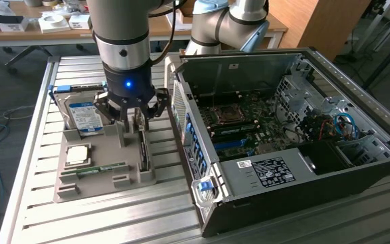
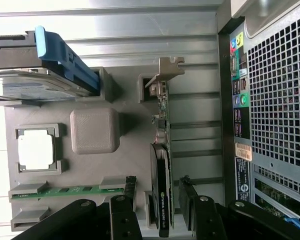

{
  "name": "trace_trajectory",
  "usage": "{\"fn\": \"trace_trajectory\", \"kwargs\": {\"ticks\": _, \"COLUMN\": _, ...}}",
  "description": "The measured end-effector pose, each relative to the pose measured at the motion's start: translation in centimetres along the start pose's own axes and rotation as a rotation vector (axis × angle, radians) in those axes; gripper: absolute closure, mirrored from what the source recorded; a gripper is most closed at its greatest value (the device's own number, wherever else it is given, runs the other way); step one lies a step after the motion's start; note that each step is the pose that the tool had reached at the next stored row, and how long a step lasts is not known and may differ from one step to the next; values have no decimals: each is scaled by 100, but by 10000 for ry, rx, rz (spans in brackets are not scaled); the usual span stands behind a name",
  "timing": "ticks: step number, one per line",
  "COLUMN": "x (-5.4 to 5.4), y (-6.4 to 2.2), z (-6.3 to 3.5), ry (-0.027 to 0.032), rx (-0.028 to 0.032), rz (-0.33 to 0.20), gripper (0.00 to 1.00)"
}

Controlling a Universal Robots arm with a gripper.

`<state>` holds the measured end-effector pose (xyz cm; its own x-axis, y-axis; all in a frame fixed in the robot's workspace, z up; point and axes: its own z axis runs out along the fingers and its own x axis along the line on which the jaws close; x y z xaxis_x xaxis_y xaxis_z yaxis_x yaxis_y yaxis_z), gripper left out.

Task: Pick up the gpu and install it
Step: 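Pick up the gpu and move the gpu toward the slot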

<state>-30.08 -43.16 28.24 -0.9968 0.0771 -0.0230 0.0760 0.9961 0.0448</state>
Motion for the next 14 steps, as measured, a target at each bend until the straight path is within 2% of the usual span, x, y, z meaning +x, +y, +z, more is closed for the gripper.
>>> {"fn": "trace_trajectory", "kwargs": {"ticks": 9, "x": -17, "y": 2, "z": 8, "ry": -2, "rx": -2, "rz": 1, "gripper": 53}}
{"fn": "trace_trajectory", "kwargs": {"ticks": 14, "x": -17, "y": -1, "z": 51, "ry": -2, "rx": -2, "rz": -1, "gripper": 53}}
